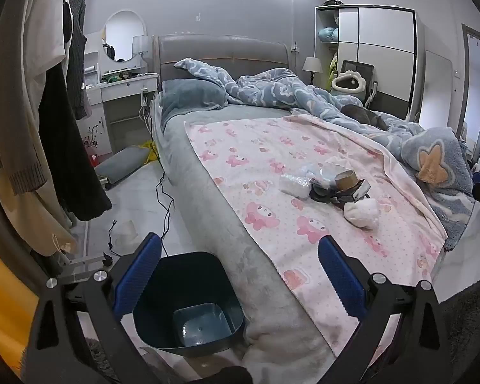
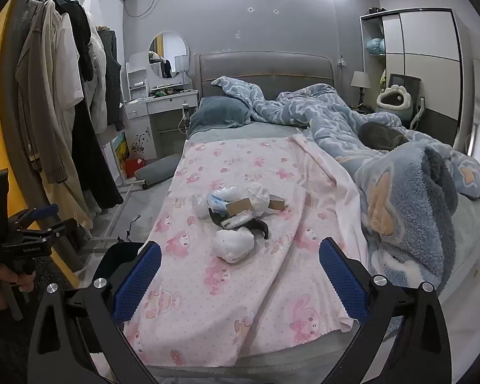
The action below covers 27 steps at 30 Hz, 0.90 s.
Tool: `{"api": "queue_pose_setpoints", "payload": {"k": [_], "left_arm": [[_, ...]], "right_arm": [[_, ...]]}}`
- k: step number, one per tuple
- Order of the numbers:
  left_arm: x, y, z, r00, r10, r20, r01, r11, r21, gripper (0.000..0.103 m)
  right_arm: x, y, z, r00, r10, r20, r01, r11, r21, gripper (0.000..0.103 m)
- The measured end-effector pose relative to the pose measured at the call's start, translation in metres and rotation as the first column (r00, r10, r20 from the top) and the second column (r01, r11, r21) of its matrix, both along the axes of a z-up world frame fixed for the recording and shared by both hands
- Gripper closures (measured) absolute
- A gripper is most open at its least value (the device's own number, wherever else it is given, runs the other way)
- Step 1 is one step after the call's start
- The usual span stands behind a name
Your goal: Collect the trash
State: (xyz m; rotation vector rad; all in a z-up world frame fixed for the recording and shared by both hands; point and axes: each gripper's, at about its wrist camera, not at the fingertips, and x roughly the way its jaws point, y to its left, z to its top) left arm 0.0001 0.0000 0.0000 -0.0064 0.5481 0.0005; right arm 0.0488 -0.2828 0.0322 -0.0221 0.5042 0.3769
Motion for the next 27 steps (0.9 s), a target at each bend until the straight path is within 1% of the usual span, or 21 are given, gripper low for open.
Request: {"api": "queue_pose_setpoints", "payload": {"k": [4, 5, 6, 10, 15, 27], "left_arm": [[0.0003, 0.0002, -0.0001, 1.000, 0.001, -0.005, -0.001, 1.000, -0.003, 0.003], [0.0004, 0.0003, -0.0001, 1.000, 0.001, -0.005, -0.001, 1.000, -0.003, 0.003], [0.0004, 0.0002, -0.0002, 1.000, 0.000, -0.006, 0.000, 1.000, -0.004, 0.003], [0.0003, 0.0002, -0.0001, 1.000, -0.001, -0.006, 0.000, 1.000, -0.005, 0.003], [0.0002, 0.0002, 0.0001, 1.000, -0.001, -0.007, 0.001, 1.000, -0.005, 0.003], [-0.0001, 0.0001, 0.0007, 1.000, -0.001, -0.010, 0.001, 1.000, -0.008, 0.003]], "right_arm": [[0.0034, 0.0038, -0.0001, 1.000, 0.002, -0.004, -0.002, 1.000, -0.009, 0.003], [0.0015, 0.0003, 0.0009, 1.000, 0.007, 0.009, -0.007, 1.000, 0.013, 0.003], [-0.0017, 0.0017, 0.0017, 1.000, 0.010, 0.010, -0.010, 1.000, 0.010, 0.003], [0.0032, 0.0003, -0.0032, 1.000, 0.014, 0.000, -0.014, 1.000, 0.009, 0.003], [0.0024, 0.0035, -0.0011, 1.000, 0.015, -0.002, -0.015, 1.000, -0.005, 0.003], [0.0017, 0.0031, -0.0015, 1.000, 0.017, -0.006, -0.017, 1.000, 0.006, 0.003]]}}
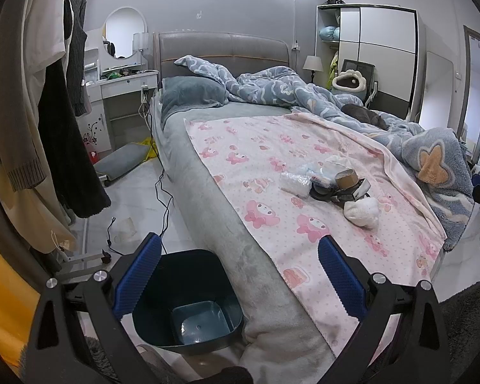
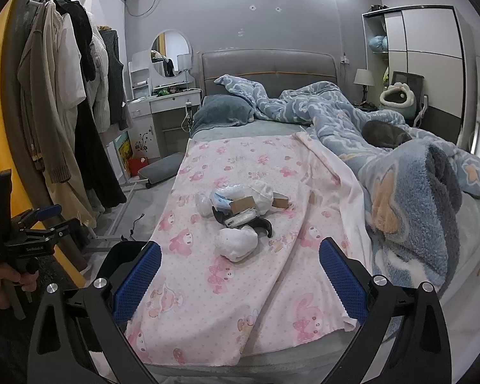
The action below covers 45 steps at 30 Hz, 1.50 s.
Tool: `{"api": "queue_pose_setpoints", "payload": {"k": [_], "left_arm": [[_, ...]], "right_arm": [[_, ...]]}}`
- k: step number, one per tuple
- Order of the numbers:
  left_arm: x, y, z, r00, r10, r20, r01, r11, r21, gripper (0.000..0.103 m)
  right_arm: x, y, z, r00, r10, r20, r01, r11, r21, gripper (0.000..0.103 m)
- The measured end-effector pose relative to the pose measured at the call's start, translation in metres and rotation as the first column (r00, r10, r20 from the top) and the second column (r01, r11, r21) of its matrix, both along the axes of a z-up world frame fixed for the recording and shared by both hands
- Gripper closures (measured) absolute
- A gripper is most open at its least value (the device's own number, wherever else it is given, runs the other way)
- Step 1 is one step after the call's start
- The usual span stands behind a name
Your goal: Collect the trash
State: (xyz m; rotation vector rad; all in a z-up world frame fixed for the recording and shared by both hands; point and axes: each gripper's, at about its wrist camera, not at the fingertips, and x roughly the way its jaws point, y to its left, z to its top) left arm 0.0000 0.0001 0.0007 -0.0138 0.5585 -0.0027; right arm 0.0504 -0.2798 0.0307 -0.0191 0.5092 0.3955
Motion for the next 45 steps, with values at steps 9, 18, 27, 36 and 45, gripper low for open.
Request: {"api": "queue_pose_setpoints", "payload": {"k": [9, 18, 27, 36, 45], "left_arm": [[0.002, 0.001, -0.008, 1.000, 0.001, -0.003, -0.001, 1.000, -0.002, 0.003], [0.003, 0.002, -0.008, 1.000, 0.001, -0.006, -0.001, 1.000, -0.004, 0.003], [-0.001, -0.001, -0.010, 1.000, 0.000, -0.005, 0.000, 1.000, -0.004, 0.003], [0.001, -0.003, -0.011, 1.000, 0.004, -0.012, -0.004, 1.000, -0.018, 0.003], [0.000, -0.002, -0.010, 1.000, 0.003, -0.016, -0.003, 1.000, -0.029, 0.003]], "right_arm": [[-0.001, 0.000, 0.000, 1.000, 0.002, -0.002, -0.002, 1.000, 0.004, 0.003], [0.000, -0.001, 0.000, 1.000, 0.002, -0.004, -0.002, 1.000, 0.006, 0.003], [0.000, 0.000, -0.001, 1.000, 0.004, -0.005, -0.004, 1.000, 0.005, 0.003], [0.000, 0.003, -0.005, 1.000, 0.011, -0.008, -0.011, 1.000, -0.007, 0.003], [0.000, 0.003, -0.005, 1.000, 0.011, -0.009, -0.011, 1.000, -0.009, 0.003]]}}
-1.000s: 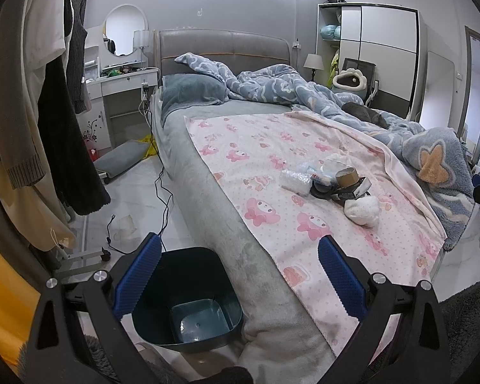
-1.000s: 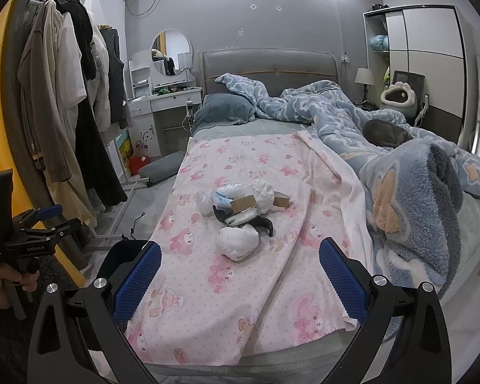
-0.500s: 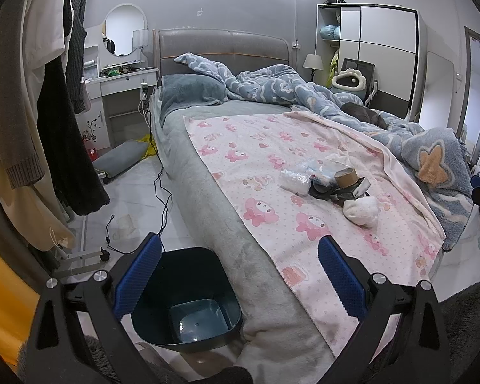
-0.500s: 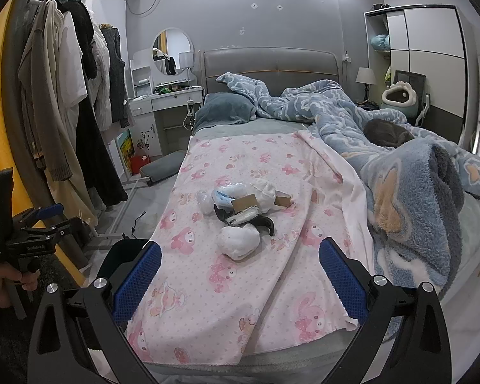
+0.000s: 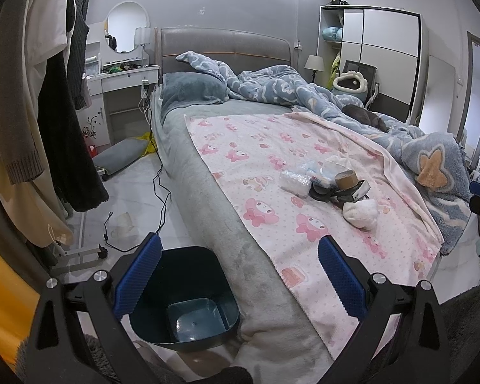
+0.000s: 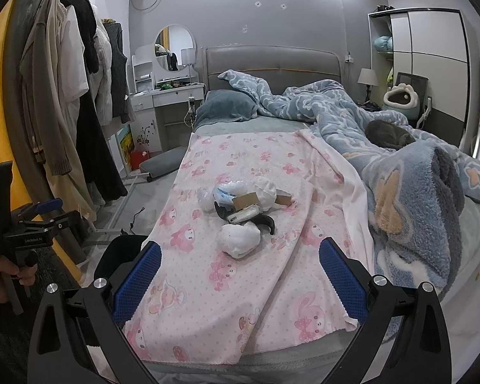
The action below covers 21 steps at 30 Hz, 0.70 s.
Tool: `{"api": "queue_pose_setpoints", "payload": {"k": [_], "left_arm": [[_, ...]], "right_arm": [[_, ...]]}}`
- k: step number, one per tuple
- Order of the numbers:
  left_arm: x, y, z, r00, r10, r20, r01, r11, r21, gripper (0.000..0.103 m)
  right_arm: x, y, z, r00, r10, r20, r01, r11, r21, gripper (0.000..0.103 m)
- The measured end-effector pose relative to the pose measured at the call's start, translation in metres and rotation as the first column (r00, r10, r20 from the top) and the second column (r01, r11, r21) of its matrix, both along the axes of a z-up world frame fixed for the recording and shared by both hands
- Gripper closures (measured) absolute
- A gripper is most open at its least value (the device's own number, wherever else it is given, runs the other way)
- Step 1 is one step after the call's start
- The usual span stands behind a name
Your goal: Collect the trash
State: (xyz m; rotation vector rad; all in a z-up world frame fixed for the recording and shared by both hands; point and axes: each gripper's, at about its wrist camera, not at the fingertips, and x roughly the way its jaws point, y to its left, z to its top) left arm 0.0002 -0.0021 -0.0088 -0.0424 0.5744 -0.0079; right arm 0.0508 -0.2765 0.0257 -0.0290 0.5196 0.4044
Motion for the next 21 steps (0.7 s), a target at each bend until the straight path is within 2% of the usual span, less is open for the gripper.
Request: {"api": "queue_pose_setpoints", "payload": {"k": [9, 12, 15, 18, 21], "left_arm": [[0.002, 0.001, 0.001, 1.000, 0.001, -0.014, -0.001, 1.000, -0.014, 0.003], [0.004, 0.002, 0.000, 1.000, -0.001, -0.015, 0.001, 1.000, 0.003, 0.003], [0.007, 0.003, -0.001, 1.000, -0.002, -0.023, 0.002, 1.000, 0.015, 0.003], [0.012, 0.006, -0.003, 0.999, -0.010, -0.044, 0.010, 1.000, -0.006, 0.003], [0.016, 0.009, -0.005, 0.998, -0.039, -0.056, 0.039, 0.999, -0.012, 0.003]], "right_arm": [[0.000, 0.000, -0.002, 1.000, -0.002, -0.005, 0.002, 1.000, -0.007, 0.003], [0.001, 0.000, -0.002, 1.000, -0.010, -0.015, 0.010, 1.000, -0.020, 0.003], [0.002, -0.004, 0.001, 1.000, -0.018, -0.013, 0.018, 1.000, 0.000, 0.003], [0.010, -0.002, 0.006, 0.999, -0.035, -0.020, 0.035, 0.999, 0.013, 0.003], [0.021, 0.005, 0.005, 0.999, -0.041, -0.028, 0.040, 0.999, -0.022, 0.003]]}}
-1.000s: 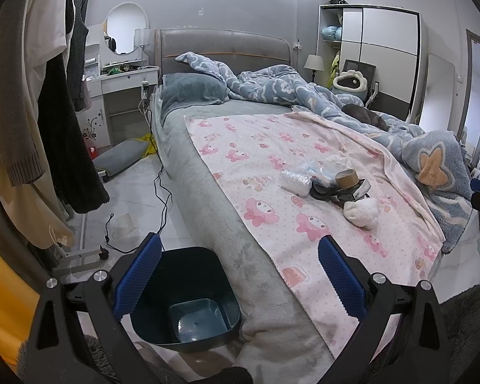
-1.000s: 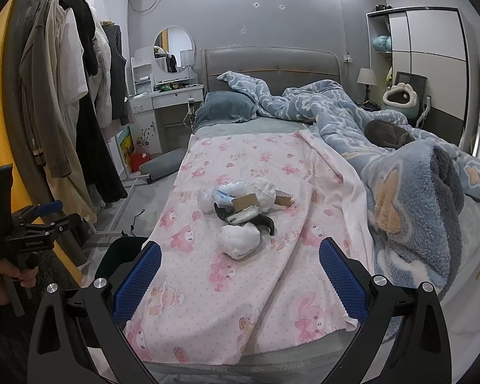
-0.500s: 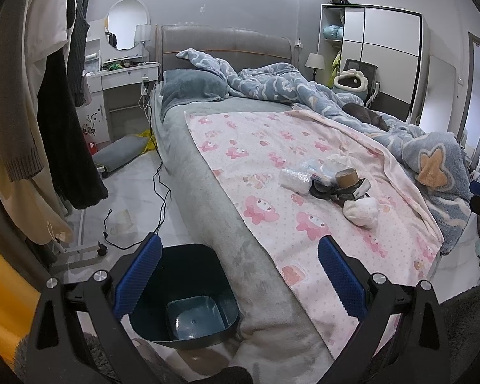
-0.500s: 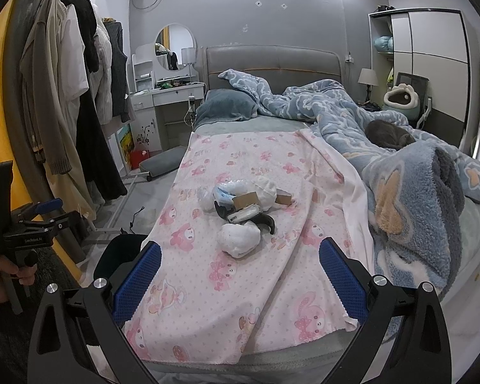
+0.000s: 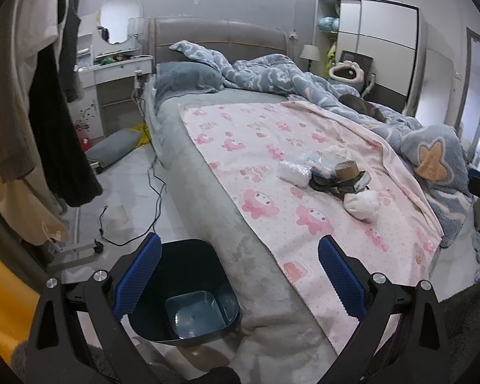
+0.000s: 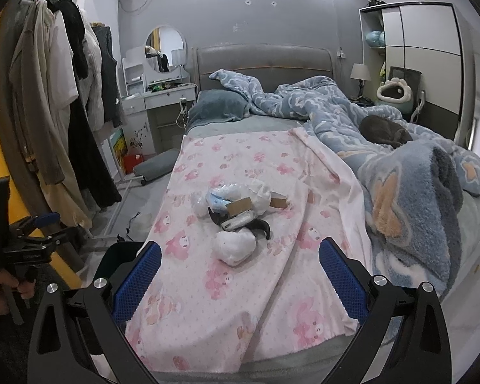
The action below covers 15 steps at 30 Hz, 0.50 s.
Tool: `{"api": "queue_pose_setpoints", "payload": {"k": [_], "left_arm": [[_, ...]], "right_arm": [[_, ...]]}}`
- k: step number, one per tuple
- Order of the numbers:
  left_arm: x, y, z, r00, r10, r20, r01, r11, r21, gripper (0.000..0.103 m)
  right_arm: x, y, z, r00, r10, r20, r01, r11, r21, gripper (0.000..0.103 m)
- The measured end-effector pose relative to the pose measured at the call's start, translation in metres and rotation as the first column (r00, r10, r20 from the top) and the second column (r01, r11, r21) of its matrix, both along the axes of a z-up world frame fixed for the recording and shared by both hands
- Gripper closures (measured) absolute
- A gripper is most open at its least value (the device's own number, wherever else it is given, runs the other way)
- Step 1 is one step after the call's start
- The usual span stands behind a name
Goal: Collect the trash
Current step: 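Grasp the brown tape roll with the right gripper while the left approaches the tissue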
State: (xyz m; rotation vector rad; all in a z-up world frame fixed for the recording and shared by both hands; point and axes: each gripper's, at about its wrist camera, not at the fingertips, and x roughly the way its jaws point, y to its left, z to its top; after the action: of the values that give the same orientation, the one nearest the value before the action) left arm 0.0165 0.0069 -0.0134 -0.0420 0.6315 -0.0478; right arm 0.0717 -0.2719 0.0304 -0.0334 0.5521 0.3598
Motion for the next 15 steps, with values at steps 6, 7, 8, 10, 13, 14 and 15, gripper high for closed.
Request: {"api": "queue_pose_setpoints", "payload": {"k": [6, 7, 8, 10, 13, 14, 15], "left_arm": [[0.015, -0.002, -0.006, 0.998, -0.059, -0.011, 0.059, 0.998, 0.003, 0.003], [0.018, -0.004, -0.007, 0.997, -0.070, -0.012, 0.071, 0.998, 0.003, 0.003], [0.021, -0.008, -0.009, 0.996, -0.089, -0.011, 0.089, 0.996, 0.004, 0.004], [0.028, -0.016, -0.011, 0.991, -0.135, -0.013, 0.135, 0.991, -0.003, 0.004], [0.038, -0.028, -0.016, 0.979, -0.202, -0.030, 0.202, 0.979, -0.012, 0.004], [0.040, -0.032, -0.019, 0.975, -0.218, -0.034, 0.217, 0.976, -0.012, 0.004], [0.043, -0.036, -0.021, 0.969, -0.242, -0.040, 0.241, 0.970, -0.017, 0.004]], "right_arm": [[0.031, 0.016, -0.016, 0.999, 0.015, -0.040, -0.017, 0.999, -0.051, 0.003], [0.037, 0.018, -0.020, 0.999, 0.018, -0.050, -0.021, 0.998, -0.060, 0.003], [0.042, 0.021, -0.022, 0.998, 0.020, -0.060, -0.024, 0.997, -0.071, 0.003], [0.052, 0.025, -0.026, 0.997, 0.023, -0.074, -0.030, 0.995, -0.097, 0.003], [0.070, 0.028, -0.027, 0.996, 0.034, -0.088, -0.043, 0.994, -0.102, 0.003], [0.077, 0.028, -0.027, 0.995, 0.034, -0.091, -0.043, 0.994, -0.103, 0.003], [0.082, 0.031, -0.028, 0.995, 0.038, -0.093, -0.047, 0.994, -0.097, 0.003]]}}
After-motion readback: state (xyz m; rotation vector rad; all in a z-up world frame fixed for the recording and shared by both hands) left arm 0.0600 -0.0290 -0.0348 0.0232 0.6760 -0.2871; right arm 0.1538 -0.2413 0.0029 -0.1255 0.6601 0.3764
